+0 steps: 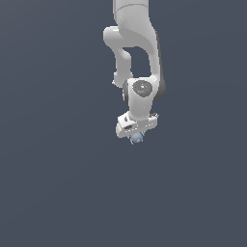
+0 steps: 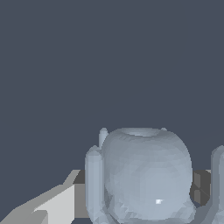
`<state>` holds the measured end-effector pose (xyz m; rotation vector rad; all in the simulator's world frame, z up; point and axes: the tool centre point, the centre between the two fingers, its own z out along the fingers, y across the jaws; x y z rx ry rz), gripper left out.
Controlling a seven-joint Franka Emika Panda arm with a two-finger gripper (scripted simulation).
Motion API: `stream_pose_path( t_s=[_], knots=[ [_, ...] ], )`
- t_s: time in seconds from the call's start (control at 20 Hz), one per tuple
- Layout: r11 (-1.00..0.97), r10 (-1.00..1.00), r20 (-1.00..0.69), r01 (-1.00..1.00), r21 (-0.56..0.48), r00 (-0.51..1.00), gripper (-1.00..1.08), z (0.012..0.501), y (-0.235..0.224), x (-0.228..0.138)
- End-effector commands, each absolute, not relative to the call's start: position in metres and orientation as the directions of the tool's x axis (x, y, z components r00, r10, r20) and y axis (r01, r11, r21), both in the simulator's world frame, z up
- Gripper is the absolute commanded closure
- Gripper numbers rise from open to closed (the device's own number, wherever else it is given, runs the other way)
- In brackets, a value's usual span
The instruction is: Pick up the object and move it to a goal position.
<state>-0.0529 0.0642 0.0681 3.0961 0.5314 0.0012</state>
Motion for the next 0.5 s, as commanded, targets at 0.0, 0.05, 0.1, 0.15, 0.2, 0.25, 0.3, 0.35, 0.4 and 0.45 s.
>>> stream_pose_path(
  t_s=[0.0, 0.05, 0.1, 0.15, 0.2, 0.25, 0.3, 0.35, 0.4, 0.45],
  knots=[
    [-0.943, 0.334, 0.002, 0.334, 0.0, 0.943, 1.08, 0.083, 0.063, -0.049],
    [-0.943, 0.334, 0.002, 0.334, 0.0, 0.943, 1.08, 0.09, 0.063, -0.047],
    [-0.943, 0.334, 0.002, 0.334, 0.0, 0.943, 1.08, 0.097, 0.063, -0.046],
    [-0.943, 0.334, 0.002, 0.334, 0.0, 0.943, 1.08, 0.105, 0.062, -0.044],
    [-0.943, 0.334, 0.002, 0.334, 0.0, 0.943, 1.08, 0.114, 0.062, -0.041],
    [-0.943, 0.334, 0.002, 0.334, 0.0, 0.943, 1.08, 0.123, 0.061, -0.039],
    [-0.943, 0.334, 0.002, 0.334, 0.0, 0.943, 1.08, 0.132, 0.061, -0.037],
    [-0.943, 0.334, 0.001, 0.334, 0.0, 0.943, 1.08, 0.142, 0.06, -0.034],
    [-0.943, 0.334, 0.001, 0.334, 0.0, 0.943, 1.08, 0.152, 0.059, -0.032],
    [-0.943, 0.334, 0.001, 0.334, 0.0, 0.943, 1.08, 0.163, 0.059, -0.029]
  ],
)
